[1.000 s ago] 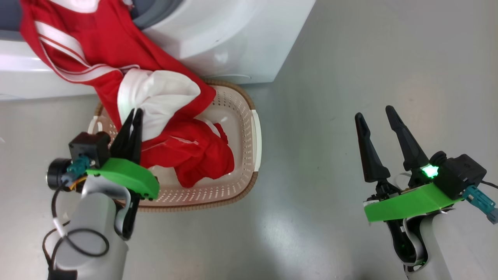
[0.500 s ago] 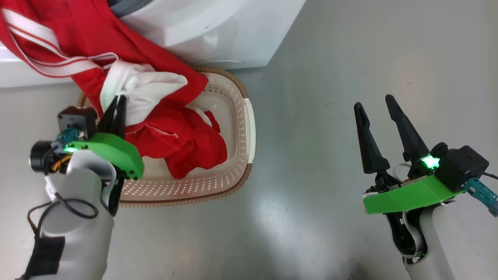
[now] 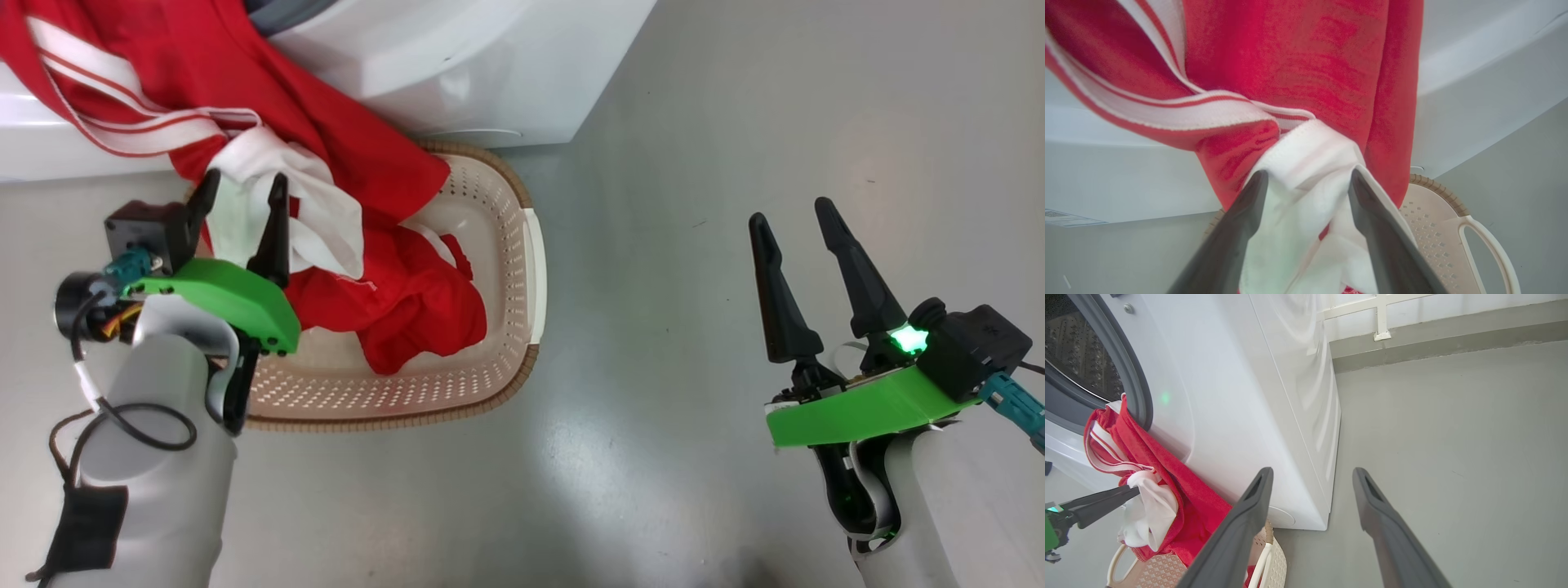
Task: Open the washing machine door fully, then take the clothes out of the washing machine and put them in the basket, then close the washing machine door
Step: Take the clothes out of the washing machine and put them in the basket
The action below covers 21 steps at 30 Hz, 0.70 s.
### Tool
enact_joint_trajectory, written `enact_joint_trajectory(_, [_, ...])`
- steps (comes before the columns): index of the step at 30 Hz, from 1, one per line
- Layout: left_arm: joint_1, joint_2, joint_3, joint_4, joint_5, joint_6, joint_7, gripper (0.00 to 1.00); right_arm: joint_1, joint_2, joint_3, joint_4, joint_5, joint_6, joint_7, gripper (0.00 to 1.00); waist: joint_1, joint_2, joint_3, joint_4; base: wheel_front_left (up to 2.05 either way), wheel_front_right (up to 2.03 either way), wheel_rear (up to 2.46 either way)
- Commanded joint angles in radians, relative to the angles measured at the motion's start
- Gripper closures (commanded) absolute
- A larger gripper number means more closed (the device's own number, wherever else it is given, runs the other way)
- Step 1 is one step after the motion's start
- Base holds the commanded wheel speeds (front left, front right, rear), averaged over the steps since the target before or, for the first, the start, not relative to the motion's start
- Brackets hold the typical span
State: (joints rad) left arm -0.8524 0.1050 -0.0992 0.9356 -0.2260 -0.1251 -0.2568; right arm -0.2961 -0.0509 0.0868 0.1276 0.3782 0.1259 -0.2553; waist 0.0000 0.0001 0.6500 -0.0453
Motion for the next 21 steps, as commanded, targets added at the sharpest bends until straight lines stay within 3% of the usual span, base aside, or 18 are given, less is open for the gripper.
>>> enact_joint_trajectory(1, [0.039,0.040,0.024,-0.033,-0.010,-0.006,-0.005,0.00,0.001,0.001,0.019,-0.021,0.002,0.005,-0.006,0.00,0.0000,-0.0001,-0.003,0.005,0.00,0.00,0.00])
enact_joint_trajectory(21, [0.297,0.028,0.153,-0.399,0.017,-0.006,-0.005,0.00,0.049,0.001,0.006,-0.010,-0.013,0.005,-0.006,0.00,0.0000,-0.0001,-0.084,0.037,0.00,0.00,0.00])
